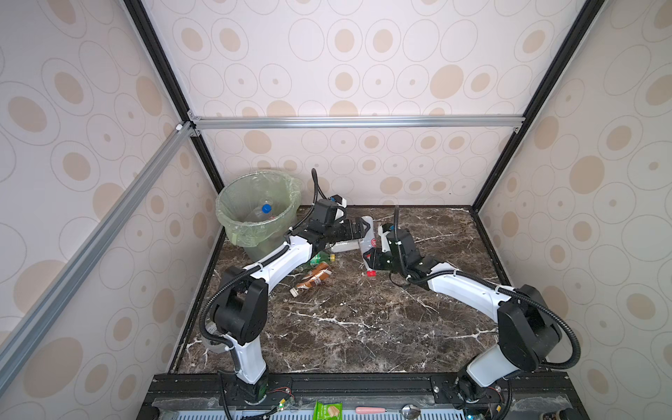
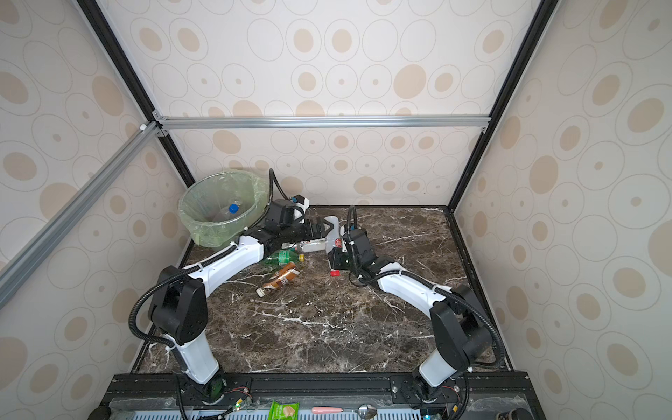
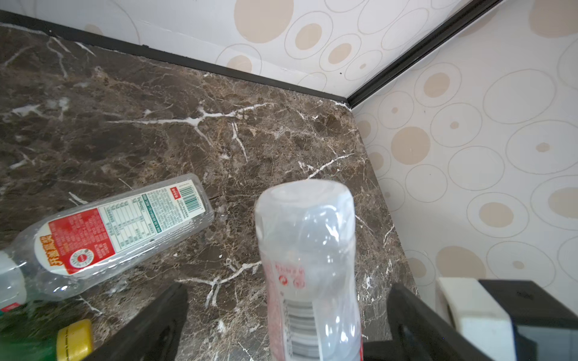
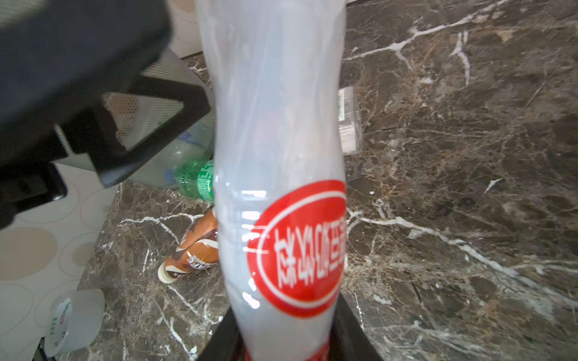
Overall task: Throw the plastic bottles in the bin
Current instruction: Pick up the plastic bottle from the top-center of the table, then throw the plastic bottle into the trash bin.
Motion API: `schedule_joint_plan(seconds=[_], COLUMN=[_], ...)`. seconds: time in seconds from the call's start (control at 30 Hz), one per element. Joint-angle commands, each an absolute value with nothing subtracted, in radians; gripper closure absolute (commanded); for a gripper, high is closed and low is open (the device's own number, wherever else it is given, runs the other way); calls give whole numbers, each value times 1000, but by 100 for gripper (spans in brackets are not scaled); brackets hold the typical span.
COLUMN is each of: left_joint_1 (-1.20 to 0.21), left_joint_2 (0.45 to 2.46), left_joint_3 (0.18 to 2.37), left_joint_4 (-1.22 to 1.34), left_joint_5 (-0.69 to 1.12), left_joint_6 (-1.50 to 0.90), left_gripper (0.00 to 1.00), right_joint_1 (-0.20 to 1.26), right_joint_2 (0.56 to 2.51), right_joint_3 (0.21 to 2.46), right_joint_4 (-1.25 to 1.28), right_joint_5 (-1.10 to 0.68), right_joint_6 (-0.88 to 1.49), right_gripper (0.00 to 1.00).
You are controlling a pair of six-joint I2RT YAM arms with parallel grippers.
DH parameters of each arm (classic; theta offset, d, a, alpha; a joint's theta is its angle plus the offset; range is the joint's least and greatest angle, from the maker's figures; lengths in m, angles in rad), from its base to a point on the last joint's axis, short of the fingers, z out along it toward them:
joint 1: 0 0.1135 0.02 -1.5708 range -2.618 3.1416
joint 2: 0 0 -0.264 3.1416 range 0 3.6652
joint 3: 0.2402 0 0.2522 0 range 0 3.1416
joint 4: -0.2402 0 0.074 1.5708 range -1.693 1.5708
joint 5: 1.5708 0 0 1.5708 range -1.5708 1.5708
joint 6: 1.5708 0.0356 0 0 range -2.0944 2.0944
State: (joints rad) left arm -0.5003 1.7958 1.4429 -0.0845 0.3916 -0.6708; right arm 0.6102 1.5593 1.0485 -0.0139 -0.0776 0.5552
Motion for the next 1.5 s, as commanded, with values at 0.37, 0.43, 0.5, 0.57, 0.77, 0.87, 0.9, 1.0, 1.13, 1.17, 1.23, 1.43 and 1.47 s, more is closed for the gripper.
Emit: schedule_joint_plan(seconds=[0.37, 0.43, 0.5, 0.57, 0.77, 0.87, 0.9, 1.0, 1.13, 1.17, 1.23, 1.43, 1.47], left_joint_1=[-509, -509, -510, -514, -521, -523, -524, -525, -526, -526, -526, -526, -526], left_joint_2=[1778, 1774, 1773, 1771, 1765, 1768, 1768, 1770, 1769, 1769, 1767, 1765, 1765], left_joint_3=[1462, 1460, 1460, 1460, 1459, 1463, 1464, 1466, 1468, 1467, 1466, 1474, 1477], left_joint_4=[-11, -4, 0, 0, 2, 4, 2, 1, 3, 3, 2, -16, -20], left_joint_5=[405, 408, 410, 412, 415, 415, 415, 417, 417, 415, 413, 392, 390], left_joint_6=[-708, -711, -715, -716, -716, -712, -712, -711, -712, -711, -709, -690, -686], left_gripper=[12, 16, 20, 26, 35, 40, 41, 44, 51, 52, 52, 52, 52], right_joint_1=[656, 657, 659, 659, 661, 661, 661, 663, 663, 663, 663, 663, 663], right_joint_2=[1470, 1462, 1457, 1456, 1459, 1464, 1463, 1465, 1467, 1469, 1471, 1469, 1468], right_joint_3=[1040, 1040, 1041, 1045, 1051, 1057, 1057, 1059, 1058, 1058, 1061, 1062, 1062], right_joint_4=[20, 20, 21, 20, 21, 17, 17, 18, 19, 18, 16, 6, 4], right_joint_5=[-95, -94, -90, -91, -88, -87, -88, -89, -87, -87, -87, -77, -77], right_joint_6=[517, 515, 514, 512, 509, 507, 508, 508, 506, 505, 503, 495, 495], right_gripper=[62, 62, 62, 62, 61, 61, 61, 61, 60, 60, 59, 53, 51])
